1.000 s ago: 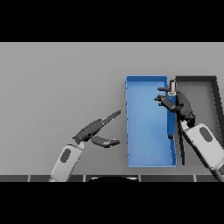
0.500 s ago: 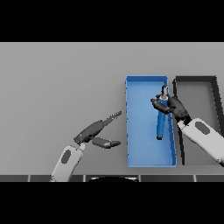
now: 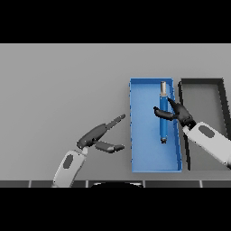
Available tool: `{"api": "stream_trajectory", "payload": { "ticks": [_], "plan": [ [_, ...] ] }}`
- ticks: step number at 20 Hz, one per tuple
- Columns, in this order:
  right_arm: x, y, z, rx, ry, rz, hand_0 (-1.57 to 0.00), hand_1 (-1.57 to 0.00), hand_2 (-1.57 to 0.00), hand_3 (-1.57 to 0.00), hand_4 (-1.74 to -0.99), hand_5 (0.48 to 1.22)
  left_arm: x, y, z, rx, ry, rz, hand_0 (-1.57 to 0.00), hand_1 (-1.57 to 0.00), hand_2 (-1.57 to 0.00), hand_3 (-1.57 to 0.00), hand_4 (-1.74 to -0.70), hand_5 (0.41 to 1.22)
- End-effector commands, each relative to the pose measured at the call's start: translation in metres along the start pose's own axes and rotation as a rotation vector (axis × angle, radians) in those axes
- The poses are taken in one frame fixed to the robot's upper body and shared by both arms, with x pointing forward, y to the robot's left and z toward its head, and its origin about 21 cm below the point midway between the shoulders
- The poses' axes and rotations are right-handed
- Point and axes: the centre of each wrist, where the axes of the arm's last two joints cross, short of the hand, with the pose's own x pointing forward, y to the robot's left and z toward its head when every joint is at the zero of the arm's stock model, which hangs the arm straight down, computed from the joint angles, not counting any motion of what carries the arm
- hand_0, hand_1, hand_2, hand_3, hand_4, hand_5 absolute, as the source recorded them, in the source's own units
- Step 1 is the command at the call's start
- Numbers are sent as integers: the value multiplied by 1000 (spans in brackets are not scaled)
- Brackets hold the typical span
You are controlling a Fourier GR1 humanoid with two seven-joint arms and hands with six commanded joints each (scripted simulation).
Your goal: Pick up the blue pipe and place it into the blue bin.
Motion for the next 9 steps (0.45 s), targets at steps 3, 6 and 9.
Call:
{"api": "stream_trajectory", "payload": {
  "ticks": [3, 6, 9],
  "plan": [
    [-1, 4, 2, 4, -4, 25, -10, -9, -9, -5, -1020, 666, -1, -1, 0, -1, -1, -5, 1, 1, 1, 1, -886, 431],
    [0, 5, 0, 24, -4, 27, -6, -5, -5, -3, -1022, 658, 2, 3, 2, 4, 1, -9, 1, 1, 1, 1, -885, 431],
    [4, 2, 1, 24, -9, 29, -6, -5, -5, -3, -1022, 643, 4, 3, 1, -6, 7, -9, 1, 1, 1, 1, -885, 431]
  ]
}}
